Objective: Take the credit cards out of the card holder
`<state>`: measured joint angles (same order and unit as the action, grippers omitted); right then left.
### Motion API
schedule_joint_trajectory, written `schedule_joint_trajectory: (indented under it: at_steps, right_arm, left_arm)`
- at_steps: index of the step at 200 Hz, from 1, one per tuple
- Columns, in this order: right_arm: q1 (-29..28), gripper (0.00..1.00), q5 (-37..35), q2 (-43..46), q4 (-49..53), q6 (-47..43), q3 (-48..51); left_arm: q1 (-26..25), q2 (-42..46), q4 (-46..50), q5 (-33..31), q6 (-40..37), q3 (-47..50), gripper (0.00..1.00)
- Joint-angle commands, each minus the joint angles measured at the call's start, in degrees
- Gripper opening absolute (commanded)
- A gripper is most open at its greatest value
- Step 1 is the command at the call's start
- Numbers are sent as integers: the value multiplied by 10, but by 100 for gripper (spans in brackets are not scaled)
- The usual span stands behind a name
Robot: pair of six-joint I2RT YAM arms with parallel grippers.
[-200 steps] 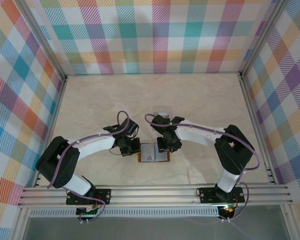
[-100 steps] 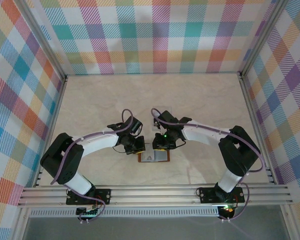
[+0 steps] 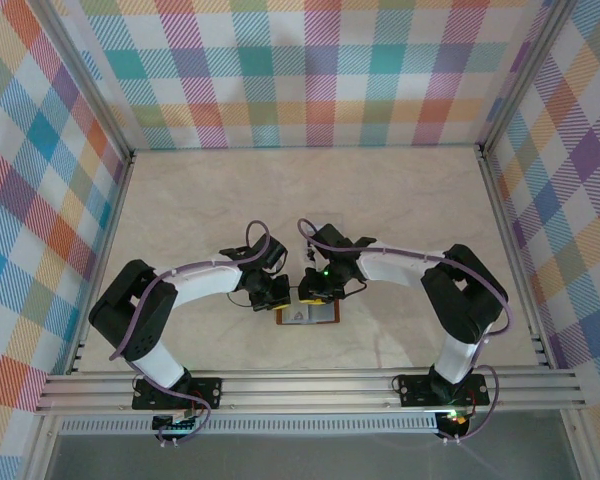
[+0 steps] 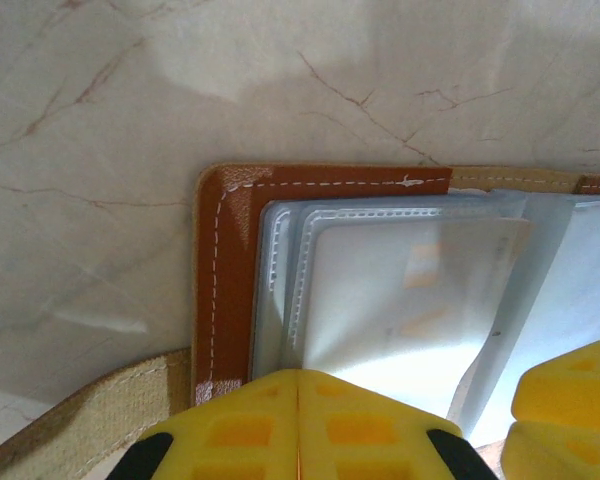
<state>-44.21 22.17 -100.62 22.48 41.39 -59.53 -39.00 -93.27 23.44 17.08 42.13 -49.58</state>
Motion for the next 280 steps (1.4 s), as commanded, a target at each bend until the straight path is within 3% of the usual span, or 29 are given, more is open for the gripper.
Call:
schedule_joint_trajectory:
  at_steps: [1, 75, 123, 181, 228, 280]
  right_arm:
    - [3, 23, 7, -13, -10, 3, 11]
    - [3, 22, 7, -34, -21, -3, 7]
    - [3, 11, 36, -32, -56, 11, 20]
    - [2, 4, 45, -29, -65, 17, 27]
    - [2, 17, 42, -23, -69, 23, 31]
    - [2, 18, 33, 6, -89, 34, 47]
  left_arm:
    - [-5, -16, 16, -17, -12, 3, 8]
    - [-5, -11, 13, -15, -10, 6, 8]
    - [-5, -10, 8, -14, -8, 11, 8]
    - [-6, -14, 11, -12, -11, 7, 8]
    - [-6, -12, 13, -13, -12, 9, 8]
    - [-5, -5, 19, -17, -11, 8, 8]
